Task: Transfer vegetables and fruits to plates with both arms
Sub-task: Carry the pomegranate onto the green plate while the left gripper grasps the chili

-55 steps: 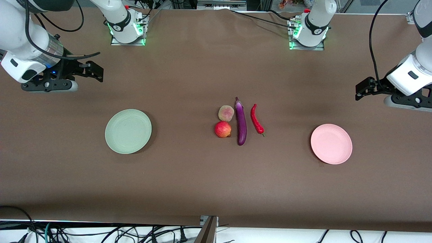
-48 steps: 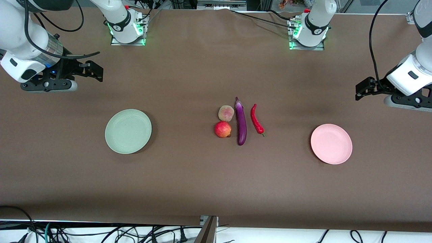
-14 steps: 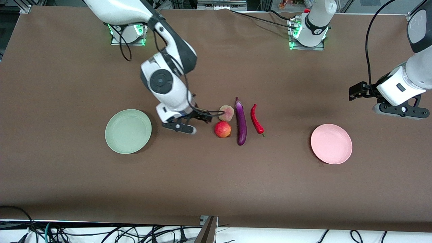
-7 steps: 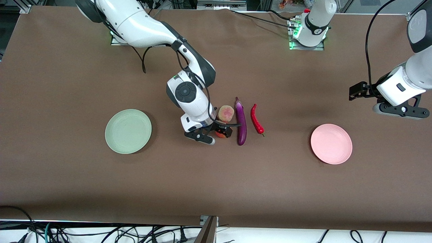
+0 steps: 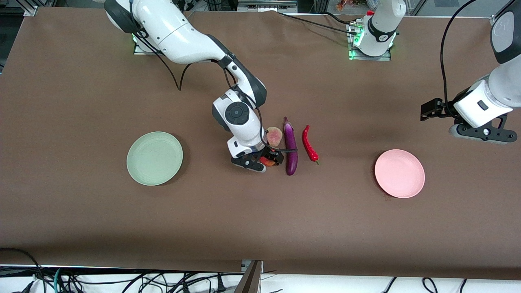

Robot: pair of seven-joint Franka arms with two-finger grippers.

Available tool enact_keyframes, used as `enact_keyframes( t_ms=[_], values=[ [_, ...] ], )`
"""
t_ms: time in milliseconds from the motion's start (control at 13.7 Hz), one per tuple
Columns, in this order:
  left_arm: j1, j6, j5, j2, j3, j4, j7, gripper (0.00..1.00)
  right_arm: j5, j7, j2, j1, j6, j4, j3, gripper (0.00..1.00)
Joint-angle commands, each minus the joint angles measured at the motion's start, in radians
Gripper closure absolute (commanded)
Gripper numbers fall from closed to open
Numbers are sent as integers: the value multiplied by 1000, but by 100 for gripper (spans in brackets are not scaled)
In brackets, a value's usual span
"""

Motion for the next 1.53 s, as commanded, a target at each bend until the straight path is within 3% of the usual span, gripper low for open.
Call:
enact_keyframes(
  t_ms=[0, 146, 219, 510, 728, 947, 1093, 1311, 1457],
  values=[
    [-7, -19, 19, 19, 1, 33, 6, 0, -18, 18, 0, 5, 0, 7, -12, 37],
    [-8, -17, 20, 19, 1, 33, 6, 0, -19, -22, -12, -21, -28, 9, -14, 62],
    [-7, -17, 19, 19, 1, 32, 6, 0, -12, -74, -38, -56, -91, 10, -12, 66],
    [-8, -22, 8, 19, -1, 32, 3, 0, -5, -460, -176, -198, -448, 9, -12, 65],
    [-19, -21, -12, 62, -56, 29, -143, 0, -4, -778, -291, -287, -627, -71, -88, 64],
    [-53, 48, 5, 204, -111, 27, -288, 0, -5, -1042, -406, -373, -566, -283, -160, 63],
    [-97, 119, 5, 306, -111, 29, -354, 0, -1, -1174, -422, -400, -399, -426, -216, 61],
    [-164, 280, -6, 416, -113, 26, -553, 0, 51, -1269, -407, -449, -146, -575, -218, 57],
    [-217, 375, -7, 465, -113, 26, -674, 0, 96, -1270, -394, -453, -138, -571, -218, 23]
  ],
)
